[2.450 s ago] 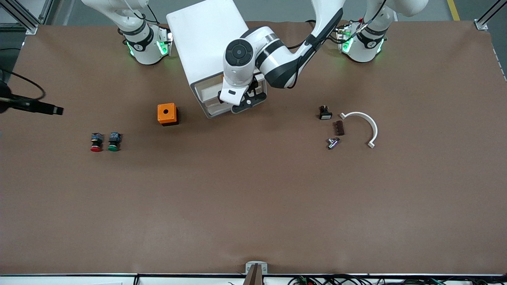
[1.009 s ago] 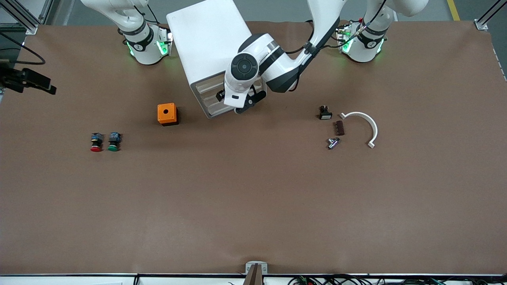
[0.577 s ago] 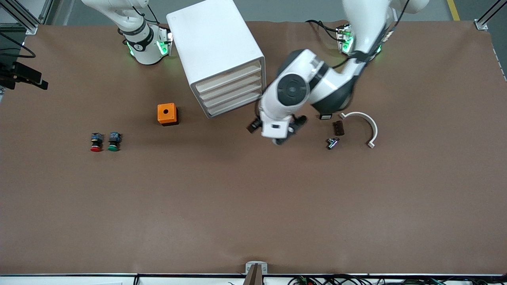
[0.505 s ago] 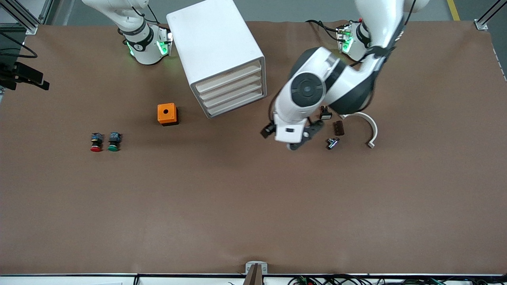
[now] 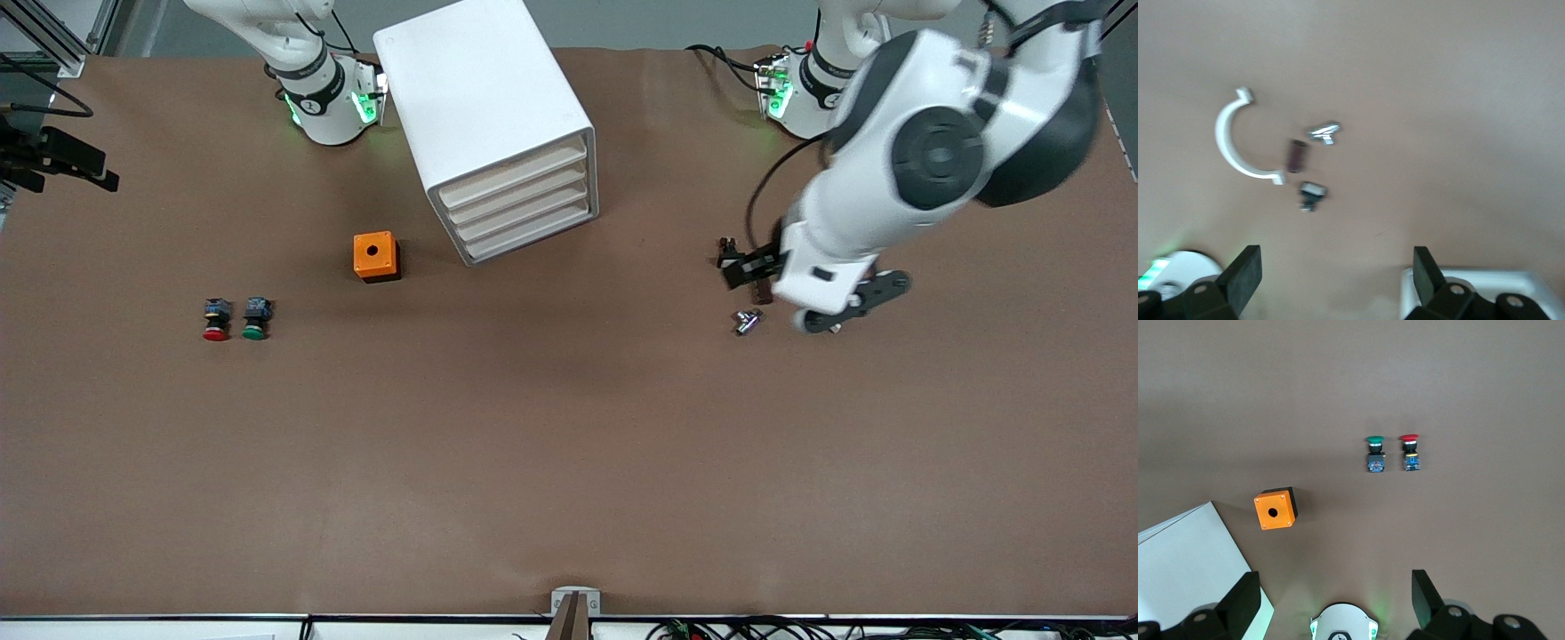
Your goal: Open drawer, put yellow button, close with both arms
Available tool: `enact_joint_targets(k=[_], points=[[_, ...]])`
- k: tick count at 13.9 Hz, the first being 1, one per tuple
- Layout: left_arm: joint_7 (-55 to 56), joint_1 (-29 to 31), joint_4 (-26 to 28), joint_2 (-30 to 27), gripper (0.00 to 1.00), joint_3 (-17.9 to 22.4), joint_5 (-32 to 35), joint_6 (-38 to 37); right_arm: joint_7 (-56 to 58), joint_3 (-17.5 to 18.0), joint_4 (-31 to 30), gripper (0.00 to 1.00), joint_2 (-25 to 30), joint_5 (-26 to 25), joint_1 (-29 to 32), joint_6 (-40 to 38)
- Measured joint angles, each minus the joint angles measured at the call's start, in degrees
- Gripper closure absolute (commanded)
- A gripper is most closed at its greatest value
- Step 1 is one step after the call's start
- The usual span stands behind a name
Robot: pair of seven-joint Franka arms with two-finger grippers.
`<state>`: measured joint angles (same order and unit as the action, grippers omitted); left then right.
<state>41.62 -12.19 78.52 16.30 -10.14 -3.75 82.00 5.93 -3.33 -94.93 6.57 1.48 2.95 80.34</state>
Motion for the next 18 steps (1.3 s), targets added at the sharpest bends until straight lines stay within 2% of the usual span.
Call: enact_joint_targets(k=[4,8,11,13,15,18], points=[[-17.6,7.1,3.6,-5.7,0.00,1.5,0.1,-2.9,0.0,-0.7,-0.3,0.00,0.2,0.0,-0.8,0.1],[-31.7,6.6,10.1,-11.7,0.00,9.8,0.2,-1.8,0.0,-1.0,-0.3,0.00,0.2,0.0,-0.8,0.4],[-37.8,6.7,18.0,-16.2,0.00,14.1,0.3,6.6,0.0,-0.9,-0.2,0.00,0.5,0.0,-0.9,0.8],[-38.8,7.1,23.2,-18.6,0.00,14.7,0.4,13.2,0.0,-1.3,0.3,0.00,0.8,0.0,-0.8,0.8],[-38.9,7.0,24.1,-19.3,0.00,14.5,1.4,16.4,0.0,-1.8,0.6,0.00,1.1,0.0,-0.8,0.8],[-38.9,6.8,21.8,-19.4,0.00,14.2,2.1,17.4,0.1,-1.9,0.7,0.00,1.1,0.0,-0.7,0.6]])
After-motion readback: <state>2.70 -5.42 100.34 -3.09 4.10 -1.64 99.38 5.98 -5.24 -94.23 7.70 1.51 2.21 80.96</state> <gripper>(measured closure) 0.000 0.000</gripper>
